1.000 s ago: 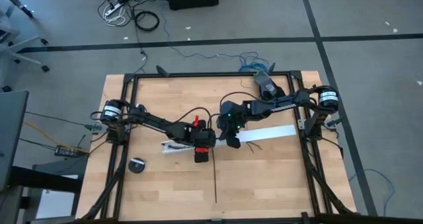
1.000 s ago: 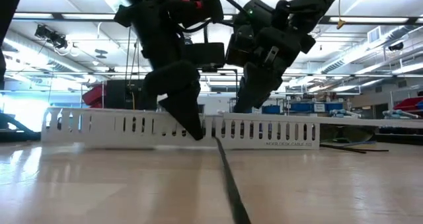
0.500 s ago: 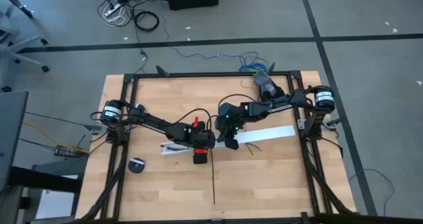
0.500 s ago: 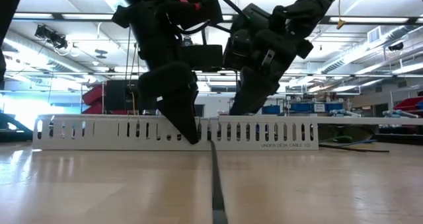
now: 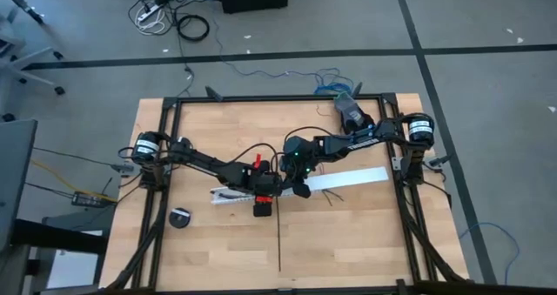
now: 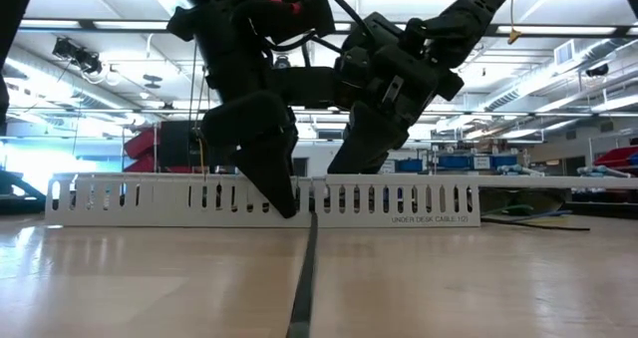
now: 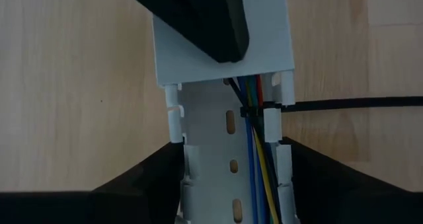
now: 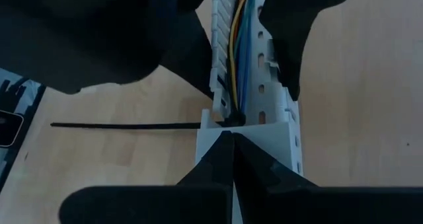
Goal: Ziptie cables
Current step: Close the lid on the cable duct
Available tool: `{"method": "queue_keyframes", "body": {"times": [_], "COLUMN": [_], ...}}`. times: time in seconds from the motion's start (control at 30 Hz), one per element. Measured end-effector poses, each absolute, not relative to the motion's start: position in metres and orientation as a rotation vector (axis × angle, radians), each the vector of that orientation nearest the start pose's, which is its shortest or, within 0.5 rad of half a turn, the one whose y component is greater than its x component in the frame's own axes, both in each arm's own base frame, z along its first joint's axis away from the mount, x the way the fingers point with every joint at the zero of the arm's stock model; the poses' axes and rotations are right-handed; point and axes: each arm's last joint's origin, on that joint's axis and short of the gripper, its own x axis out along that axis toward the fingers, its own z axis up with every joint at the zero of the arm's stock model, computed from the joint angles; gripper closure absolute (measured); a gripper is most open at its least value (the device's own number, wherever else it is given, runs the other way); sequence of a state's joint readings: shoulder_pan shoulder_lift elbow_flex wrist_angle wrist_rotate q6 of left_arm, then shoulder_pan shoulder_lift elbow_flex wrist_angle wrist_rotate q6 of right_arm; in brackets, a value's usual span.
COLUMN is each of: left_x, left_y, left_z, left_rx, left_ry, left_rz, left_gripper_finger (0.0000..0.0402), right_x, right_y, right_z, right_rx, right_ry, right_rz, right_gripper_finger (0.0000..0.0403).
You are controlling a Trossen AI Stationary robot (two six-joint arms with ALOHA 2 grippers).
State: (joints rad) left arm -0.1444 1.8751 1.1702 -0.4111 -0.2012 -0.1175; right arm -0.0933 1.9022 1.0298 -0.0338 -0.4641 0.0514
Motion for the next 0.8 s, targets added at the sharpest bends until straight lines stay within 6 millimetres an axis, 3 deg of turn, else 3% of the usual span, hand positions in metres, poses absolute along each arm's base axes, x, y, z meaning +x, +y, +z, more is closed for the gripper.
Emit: {"method": "queue_keyframes", "body": {"times": [0.47,0.8], "left_x": [0.3661,0.3719], "left_y": [-0.0477,-0.0490], "left_z": [0.1570,0.1629], "left_rx": [0.088,0.061], "left_ry": [1.071,1.005], "left_rz": [0.085,0.069], "left_gripper_finger": [0.0094,0.0085], "right_x": [0.3663,0.3658], "right_y": [-0.0208,-0.0209], "right_z": [0.1299,0.1293], "right_rx": [0.311,0.311], "right_ry": [0.890,0.896], "right_rz": [0.330,0.330], "right_gripper_finger": [0.0403,0.0402]}}
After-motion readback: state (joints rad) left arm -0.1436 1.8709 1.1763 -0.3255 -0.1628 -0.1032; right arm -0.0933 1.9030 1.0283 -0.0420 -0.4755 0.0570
